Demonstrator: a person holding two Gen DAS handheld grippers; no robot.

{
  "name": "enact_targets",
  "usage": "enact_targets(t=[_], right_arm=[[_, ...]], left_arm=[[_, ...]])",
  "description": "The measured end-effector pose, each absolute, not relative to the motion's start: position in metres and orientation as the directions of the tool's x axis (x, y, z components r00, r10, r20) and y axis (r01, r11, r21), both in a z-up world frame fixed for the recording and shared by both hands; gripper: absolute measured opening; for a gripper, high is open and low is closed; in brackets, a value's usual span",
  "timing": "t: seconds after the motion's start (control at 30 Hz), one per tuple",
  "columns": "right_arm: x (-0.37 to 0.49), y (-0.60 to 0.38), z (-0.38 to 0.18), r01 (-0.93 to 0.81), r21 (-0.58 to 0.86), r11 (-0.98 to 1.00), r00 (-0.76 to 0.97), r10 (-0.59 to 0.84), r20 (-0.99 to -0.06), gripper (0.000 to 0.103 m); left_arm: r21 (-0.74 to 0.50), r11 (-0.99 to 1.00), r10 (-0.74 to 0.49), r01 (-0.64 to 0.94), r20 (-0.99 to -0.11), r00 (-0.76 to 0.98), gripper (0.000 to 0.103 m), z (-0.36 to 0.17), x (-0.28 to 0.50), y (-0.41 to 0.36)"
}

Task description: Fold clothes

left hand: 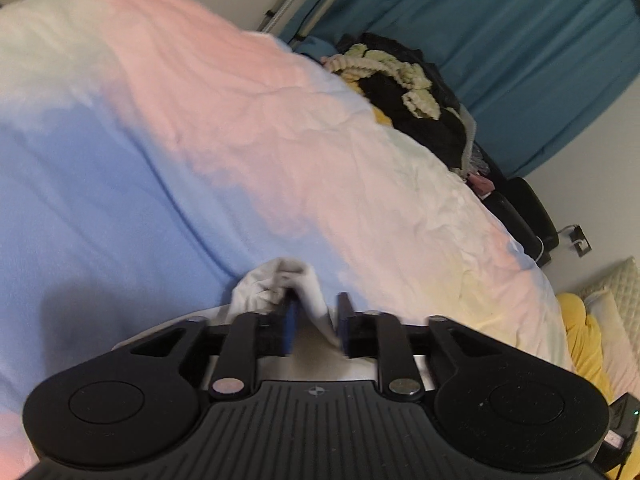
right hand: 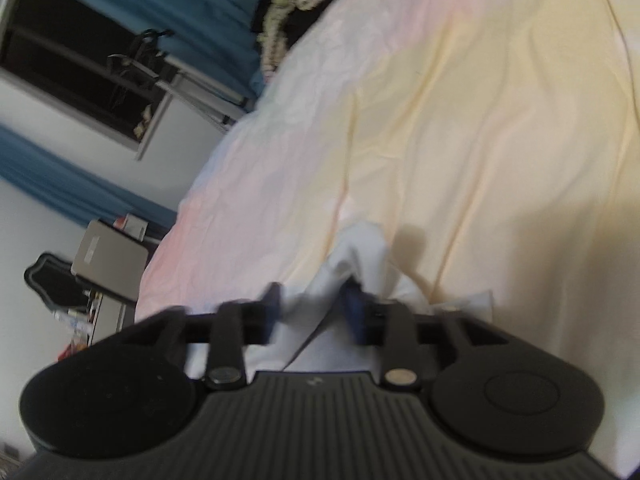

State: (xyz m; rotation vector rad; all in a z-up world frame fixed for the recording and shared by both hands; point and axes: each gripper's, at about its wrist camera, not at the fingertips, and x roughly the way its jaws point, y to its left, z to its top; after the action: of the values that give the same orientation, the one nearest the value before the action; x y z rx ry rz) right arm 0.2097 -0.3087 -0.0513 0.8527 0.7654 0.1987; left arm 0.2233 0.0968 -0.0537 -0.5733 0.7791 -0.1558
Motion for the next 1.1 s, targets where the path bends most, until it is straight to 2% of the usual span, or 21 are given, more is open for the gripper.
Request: enact_targets(t=[0.03, 0.13, 0.23, 0.37, 0.47, 0.57, 0.67, 0.83, 0.93, 1.0, 1.1], right_arm=[[0.203, -0.304, -0.045, 0.102, 0.730, 0.676, 0.730, 0.448, -0.517, 0.062], [0.177, -0.290, -0.023, 0.007, 0.680, 0.733, 0.759, 0.439, -0.480, 0.064], [0.141, -0.281, -0.015, -0.016, 0.677, 0.735, 0.768, 0.443, -0.463, 0.067], [0.100, -0.266, -0.019, -0.008, 0.712, 0.702, 0.744, 0.480, -0.465, 0.067], [0.074, -0.253, -0.018, -0.018, 0.690, 0.724, 0.743, 0.471, -0.476, 0.070], [0.064, -0.232, -0.015, -0.047, 0.484, 0.874, 0.785, 0.332, -0.523, 0.078], [0.063, -0.210, -0.018, -0.078, 0.271, 0.959, 0.819, 0.216, -0.531, 0.078], [0.086, -0.168, -0.048, -0.147, 0.107, 0.983, 0.860, 0.180, -0.477, 0.081], [0.102, -0.155, -0.059, -0.189, 0.074, 0.979, 0.887, 0.202, -0.415, 0.089], [0.115, -0.158, -0.075, -0.166, 0.095, 0.981, 0.887, 0.191, -0.420, 0.103], [0.125, -0.163, -0.096, -0.159, 0.115, 0.980, 0.876, 0.194, -0.442, 0.103]], left_arm=[[-0.529, 0.847, -0.328, -0.059, -0.606, 0.725, 0.063, -0.048, 0.216, 0.095], [-0.452, 0.892, -0.282, -0.001, -0.558, 0.781, 0.073, -0.025, 0.185, 0.085], [-0.452, 0.891, -0.307, 0.046, -0.526, 0.793, 0.079, -0.012, 0.145, 0.078], [-0.551, 0.833, -0.408, 0.056, -0.542, 0.735, 0.080, -0.018, 0.102, 0.070], [-0.551, 0.831, -0.431, 0.076, -0.550, 0.715, 0.080, -0.022, 0.077, 0.062], [-0.471, 0.877, -0.378, 0.096, -0.552, 0.744, 0.081, -0.019, 0.063, 0.052], [-0.372, 0.923, -0.304, 0.100, -0.543, 0.783, 0.082, -0.016, 0.057, 0.041], [-0.286, 0.954, -0.233, 0.087, -0.532, 0.814, 0.083, -0.014, 0.048, 0.034], [-0.282, 0.956, -0.222, 0.077, -0.530, 0.819, 0.084, -0.014, 0.043, 0.036], [-0.281, 0.957, -0.212, 0.067, -0.527, 0.823, 0.084, -0.014, 0.040, 0.038], [-0.285, 0.958, -0.194, 0.042, -0.533, 0.824, 0.085, -0.017, 0.041, 0.042]])
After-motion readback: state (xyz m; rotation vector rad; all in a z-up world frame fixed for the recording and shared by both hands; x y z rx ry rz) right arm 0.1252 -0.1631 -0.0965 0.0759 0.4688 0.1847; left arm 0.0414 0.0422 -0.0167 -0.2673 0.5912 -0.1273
